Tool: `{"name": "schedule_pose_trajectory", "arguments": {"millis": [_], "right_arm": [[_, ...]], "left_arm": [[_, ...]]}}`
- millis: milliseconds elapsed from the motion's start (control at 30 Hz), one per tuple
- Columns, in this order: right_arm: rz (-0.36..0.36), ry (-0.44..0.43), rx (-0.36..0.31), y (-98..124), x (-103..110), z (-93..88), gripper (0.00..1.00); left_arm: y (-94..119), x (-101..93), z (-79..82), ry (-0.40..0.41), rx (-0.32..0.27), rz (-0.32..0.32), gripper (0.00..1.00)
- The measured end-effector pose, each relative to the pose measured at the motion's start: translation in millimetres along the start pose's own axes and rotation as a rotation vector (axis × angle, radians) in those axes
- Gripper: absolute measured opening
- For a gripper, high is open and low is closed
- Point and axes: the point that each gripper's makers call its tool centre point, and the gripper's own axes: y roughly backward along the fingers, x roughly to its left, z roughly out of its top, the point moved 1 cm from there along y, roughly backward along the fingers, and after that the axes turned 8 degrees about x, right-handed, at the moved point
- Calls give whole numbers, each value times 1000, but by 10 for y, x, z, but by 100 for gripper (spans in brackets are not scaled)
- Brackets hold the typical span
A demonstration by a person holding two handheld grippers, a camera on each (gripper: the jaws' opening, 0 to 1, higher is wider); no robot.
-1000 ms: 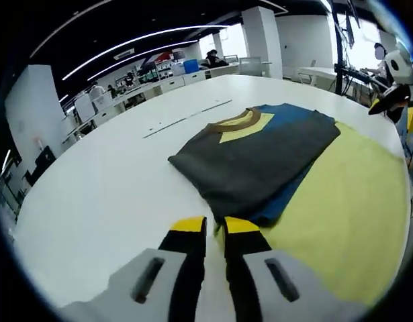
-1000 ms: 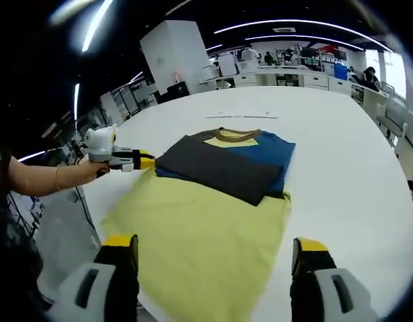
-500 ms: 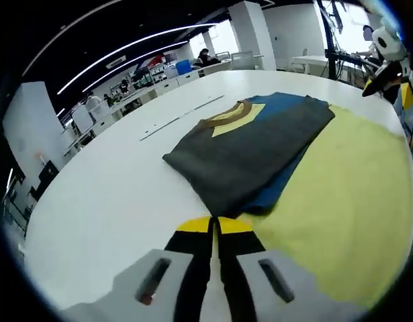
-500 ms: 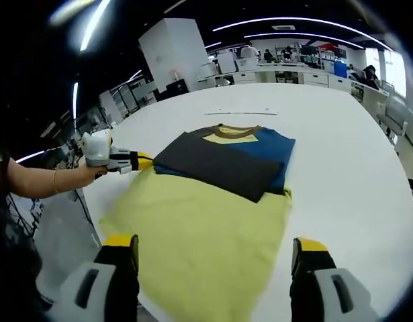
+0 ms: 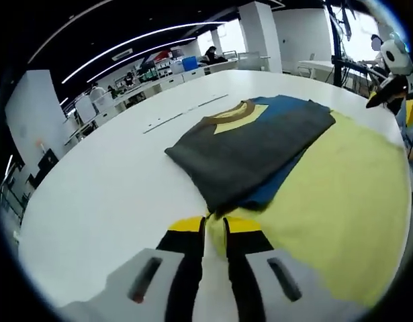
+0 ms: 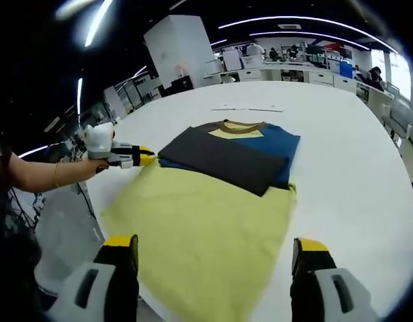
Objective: Fold the garment on the visible template until the final outline fits inside the template.
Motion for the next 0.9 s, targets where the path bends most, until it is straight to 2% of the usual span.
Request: {"name": "schedule_pose_trajectory", "arguments": {"millis": [233, 300, 367, 500, 700, 800, 900], "right_arm": [[52, 61, 8, 33, 86, -46, 96], [66, 75, 14, 48, 113, -68, 96], [83, 99, 25, 61, 142, -108, 96], [116, 169, 69, 80, 209, -234, 95], [144, 245, 115, 93, 281, -389, 94], [153, 265, 131, 96, 300, -445, 92], [161, 289, 150, 91, 316, -513, 89]], "left_arm": [[215, -166, 12, 4, -34, -99, 38], [297, -253, 25, 18, -55, -155, 44], [371, -338, -12, 51, -40, -217, 48], [508, -458, -69, 13, -28, -268, 57], [696, -674, -131, -5, -29, -363, 65], [773, -790, -227, -56, 4, -402, 65], [842, -896, -302, -71, 20, -446, 65]]}}
